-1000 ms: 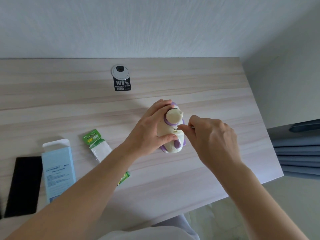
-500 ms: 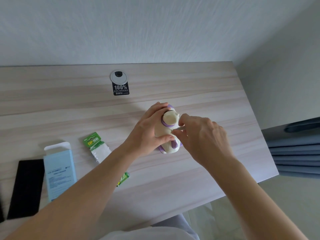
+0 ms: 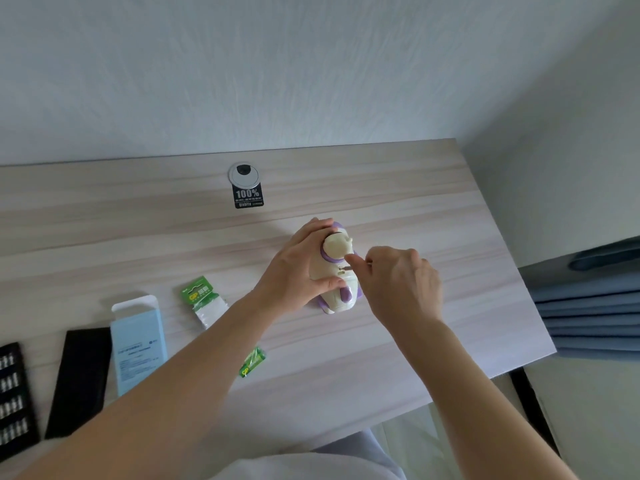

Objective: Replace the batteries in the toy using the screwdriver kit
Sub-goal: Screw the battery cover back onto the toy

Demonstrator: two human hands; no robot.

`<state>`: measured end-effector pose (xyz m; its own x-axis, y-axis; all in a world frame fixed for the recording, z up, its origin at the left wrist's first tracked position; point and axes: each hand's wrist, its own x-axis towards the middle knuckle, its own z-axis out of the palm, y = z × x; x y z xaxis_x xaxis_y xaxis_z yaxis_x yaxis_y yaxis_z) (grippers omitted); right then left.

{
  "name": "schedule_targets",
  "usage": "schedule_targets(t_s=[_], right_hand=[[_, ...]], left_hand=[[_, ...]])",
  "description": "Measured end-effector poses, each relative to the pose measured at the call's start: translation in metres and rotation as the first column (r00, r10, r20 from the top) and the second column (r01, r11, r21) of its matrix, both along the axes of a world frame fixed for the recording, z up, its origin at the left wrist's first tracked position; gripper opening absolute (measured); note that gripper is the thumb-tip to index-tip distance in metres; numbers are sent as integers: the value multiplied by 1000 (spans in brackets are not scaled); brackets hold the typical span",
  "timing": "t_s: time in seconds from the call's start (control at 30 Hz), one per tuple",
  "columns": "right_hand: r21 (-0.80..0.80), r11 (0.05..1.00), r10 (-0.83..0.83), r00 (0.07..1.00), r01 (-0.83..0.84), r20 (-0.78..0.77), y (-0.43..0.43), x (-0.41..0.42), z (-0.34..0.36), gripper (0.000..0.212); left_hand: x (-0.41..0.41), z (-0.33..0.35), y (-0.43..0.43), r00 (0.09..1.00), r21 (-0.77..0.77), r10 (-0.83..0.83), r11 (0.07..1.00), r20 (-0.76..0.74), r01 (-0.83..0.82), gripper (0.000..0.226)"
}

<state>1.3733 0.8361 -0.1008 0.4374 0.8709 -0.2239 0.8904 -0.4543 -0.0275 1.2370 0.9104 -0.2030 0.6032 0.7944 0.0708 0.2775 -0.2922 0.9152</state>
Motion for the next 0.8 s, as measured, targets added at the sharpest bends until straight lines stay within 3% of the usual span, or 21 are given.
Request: schedule_targets(t_s=[0.23,0.37,0.5,0.63,0.8], right_hand=[[96,972,-177,937,215,-300,-20,9,-11,34],[147,927,-200,784,346,-588,-29,14,-13,17],[109,886,-214,606,450,-766,-37,17,-9,10],[39,854,-234,451,519,-862,-46,31,-9,7],[16,857,-191,345,515,-919,-52,48,-10,9]], left_hand=[[1,28,-1,992,-59,-28,998,-119,21,84],[-4,37,-4,990,-64,-31,998,-140,23,86],[-16,32,-4,968,-54,52,996,-247,-68,93],[-27,36,-22,948,-64,183,977,-259,-206,82],[-41,37,-56,911,-163,302,921,-280,-355,66]])
